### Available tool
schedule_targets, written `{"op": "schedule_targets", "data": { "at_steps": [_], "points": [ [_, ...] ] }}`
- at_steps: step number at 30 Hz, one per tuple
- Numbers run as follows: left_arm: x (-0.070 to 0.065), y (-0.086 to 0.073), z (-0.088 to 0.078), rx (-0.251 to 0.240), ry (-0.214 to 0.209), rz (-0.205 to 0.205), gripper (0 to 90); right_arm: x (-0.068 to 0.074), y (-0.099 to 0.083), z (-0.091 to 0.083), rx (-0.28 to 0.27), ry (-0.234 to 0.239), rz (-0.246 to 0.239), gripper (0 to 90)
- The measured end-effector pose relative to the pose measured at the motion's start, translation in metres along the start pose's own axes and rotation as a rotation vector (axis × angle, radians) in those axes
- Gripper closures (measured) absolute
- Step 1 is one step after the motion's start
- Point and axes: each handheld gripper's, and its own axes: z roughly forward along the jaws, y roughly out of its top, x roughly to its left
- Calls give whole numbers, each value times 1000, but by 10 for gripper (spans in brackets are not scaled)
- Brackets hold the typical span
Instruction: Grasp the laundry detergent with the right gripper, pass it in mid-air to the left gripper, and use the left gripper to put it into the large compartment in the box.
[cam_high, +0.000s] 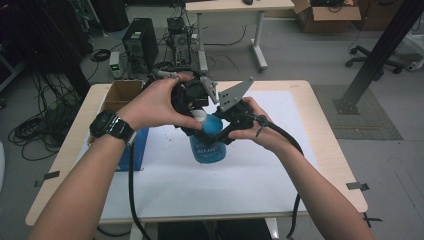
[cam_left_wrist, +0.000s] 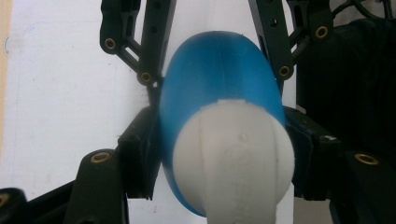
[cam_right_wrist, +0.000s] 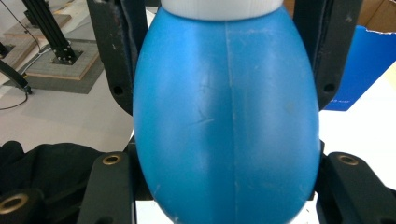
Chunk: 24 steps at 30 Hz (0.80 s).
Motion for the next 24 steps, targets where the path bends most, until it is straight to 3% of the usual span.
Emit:
{"op": "schedule_targets", "data": {
  "at_steps": [14,15,16,17,23,24],
  "points": [
    [2,5,1,39,-9,-34,379,-1,-1,1,5,-1,-4,428],
    [4,5,1,63,-12,-49,379,0,-1,1,5,-11,-8,346],
    [4,5,1,63,-12,-49,379,0,-1,1,5,-11,-8,346],
    [5,5,2,70,-11,-72,379,0,-1,-1,23,-22,-4,258],
    [10,2,-7,117,18,-134,380,-1,-13,-8,75,-83,16,123],
    [12,0,-14,125,32,-186,380,-2,-20,-12,99,-109,27,98]
  ]
}}
